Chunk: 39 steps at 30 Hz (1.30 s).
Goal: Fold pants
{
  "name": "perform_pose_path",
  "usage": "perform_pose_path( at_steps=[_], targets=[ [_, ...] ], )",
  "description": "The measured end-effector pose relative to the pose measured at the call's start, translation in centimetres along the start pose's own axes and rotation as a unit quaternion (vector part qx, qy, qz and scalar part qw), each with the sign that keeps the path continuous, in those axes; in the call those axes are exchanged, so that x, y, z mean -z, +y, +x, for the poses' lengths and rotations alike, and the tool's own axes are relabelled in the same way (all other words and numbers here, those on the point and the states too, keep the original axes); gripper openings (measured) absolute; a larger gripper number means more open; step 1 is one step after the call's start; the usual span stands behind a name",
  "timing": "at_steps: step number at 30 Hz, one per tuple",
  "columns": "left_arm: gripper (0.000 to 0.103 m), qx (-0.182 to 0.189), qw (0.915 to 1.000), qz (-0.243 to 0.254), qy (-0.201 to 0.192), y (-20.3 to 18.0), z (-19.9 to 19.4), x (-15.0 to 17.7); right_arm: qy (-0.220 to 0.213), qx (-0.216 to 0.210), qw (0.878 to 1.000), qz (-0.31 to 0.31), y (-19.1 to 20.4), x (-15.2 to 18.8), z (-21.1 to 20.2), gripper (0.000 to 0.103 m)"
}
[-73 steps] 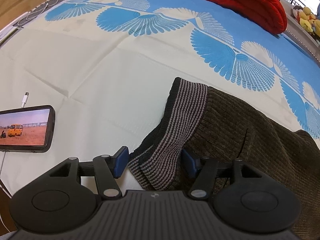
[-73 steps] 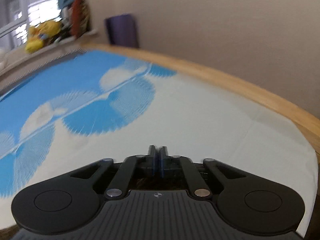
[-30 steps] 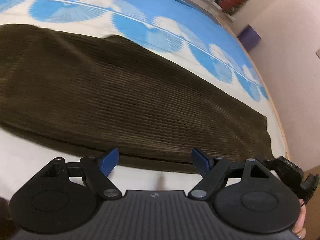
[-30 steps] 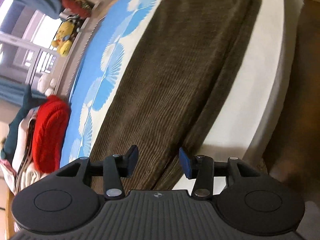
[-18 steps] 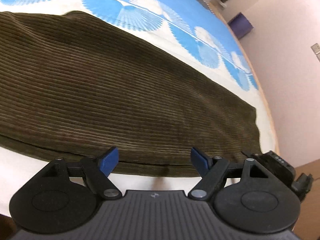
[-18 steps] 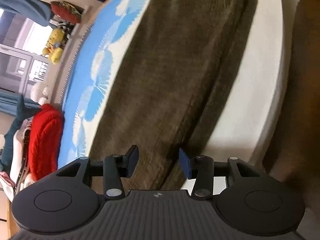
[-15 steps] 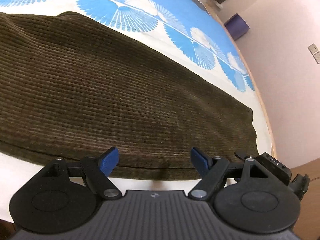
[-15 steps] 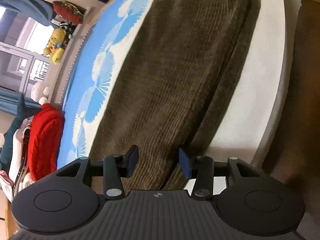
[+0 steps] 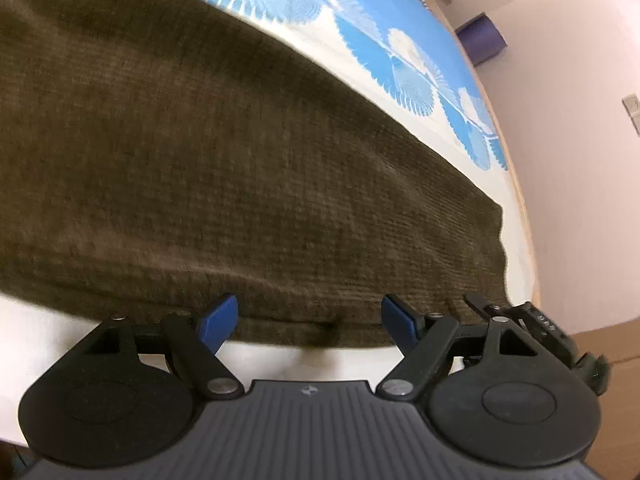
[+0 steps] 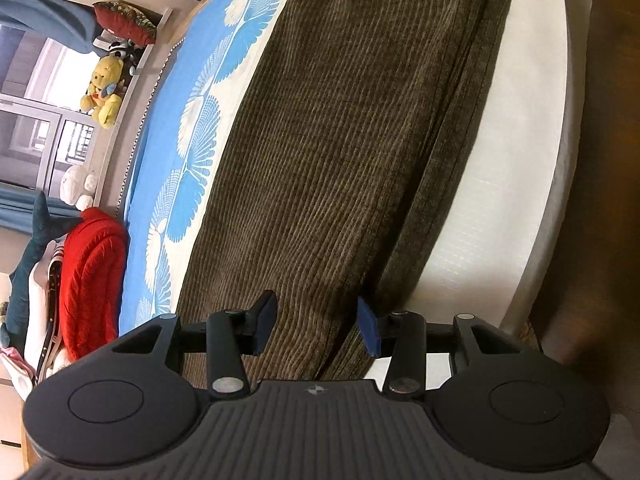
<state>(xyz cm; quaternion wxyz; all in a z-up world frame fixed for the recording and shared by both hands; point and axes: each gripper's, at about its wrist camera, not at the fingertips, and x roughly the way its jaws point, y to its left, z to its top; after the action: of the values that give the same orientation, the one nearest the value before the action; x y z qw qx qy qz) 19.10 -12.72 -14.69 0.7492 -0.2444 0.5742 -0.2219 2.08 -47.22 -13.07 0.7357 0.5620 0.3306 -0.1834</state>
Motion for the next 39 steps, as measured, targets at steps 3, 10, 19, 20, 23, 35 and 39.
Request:
perform_pose_path(
  at_steps=[3, 10, 19, 20, 23, 35, 39],
  targets=[
    [0.083, 0.01, 0.9999, -0.008, 0.012, 0.2, 0.5, 0.3, 0.001, -0.001, 1.0, 0.003, -0.1, 0.0, 0.0, 0.046],
    [0.074, -0.001, 0.9997, -0.025, -0.009, 0.9, 1.2, -0.6, 0.0, 0.001, 1.0, 0.001, -0.1, 0.0, 0.1, 0.046],
    [0.007, -0.06, 0.9969, -0.049, -0.014, 2.0, 1.2, 0.0, -0.015, 0.04, 0.999, -0.03, 0.6, 0.4, 0.2, 0.011],
    [0.005, -0.062, 0.9968, -0.049, -0.015, 2.0, 1.0, 0.1, -0.02, 0.052, 0.998, -0.041, 0.8, 0.5, 0.2, 0.009],
    [0.004, -0.07, 0.9967, -0.025, -0.03, 0.7, -0.1, 0.9, -0.029, 0.044, 0.997, -0.053, 1.0, 0.5, -0.2, 0.006],
    [0.0, -0.051, 0.9984, -0.023, -0.011, 2.4, -0.1, 2.5, -0.047, 0.036, 0.995, -0.077, 0.0, 0.7, -2.5, 0.005],
    [0.001, -0.023, 0.9991, -0.031, -0.019, 2.1, -0.4, 2.4, -0.033, 0.011, 0.999, -0.001, -1.7, -0.8, -2.0, 0.034]
  ],
)
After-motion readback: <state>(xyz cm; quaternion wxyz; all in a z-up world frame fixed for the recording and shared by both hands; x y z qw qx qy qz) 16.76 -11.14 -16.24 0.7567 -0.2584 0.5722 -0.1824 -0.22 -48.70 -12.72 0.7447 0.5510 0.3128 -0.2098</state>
